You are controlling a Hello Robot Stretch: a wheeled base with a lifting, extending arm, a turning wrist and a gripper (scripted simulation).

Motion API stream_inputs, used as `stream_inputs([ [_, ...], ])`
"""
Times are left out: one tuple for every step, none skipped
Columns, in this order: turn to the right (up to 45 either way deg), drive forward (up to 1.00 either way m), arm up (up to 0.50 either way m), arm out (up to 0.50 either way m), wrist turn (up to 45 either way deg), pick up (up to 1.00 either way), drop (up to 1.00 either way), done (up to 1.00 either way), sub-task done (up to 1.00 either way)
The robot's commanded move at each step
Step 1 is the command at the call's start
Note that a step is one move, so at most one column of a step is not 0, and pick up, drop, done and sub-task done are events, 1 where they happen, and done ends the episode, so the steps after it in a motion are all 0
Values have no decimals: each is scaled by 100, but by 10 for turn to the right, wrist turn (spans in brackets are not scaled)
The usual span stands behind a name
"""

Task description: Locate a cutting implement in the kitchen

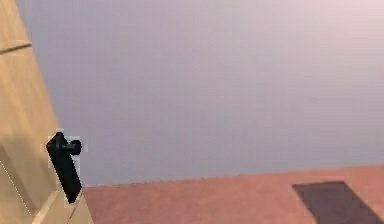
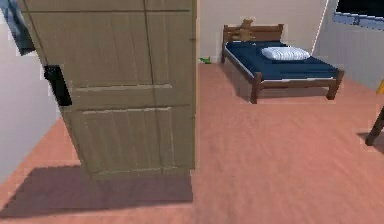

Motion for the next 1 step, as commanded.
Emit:
stream_inputs([
  [0,100,0,0,0,0,0,0,0],
])
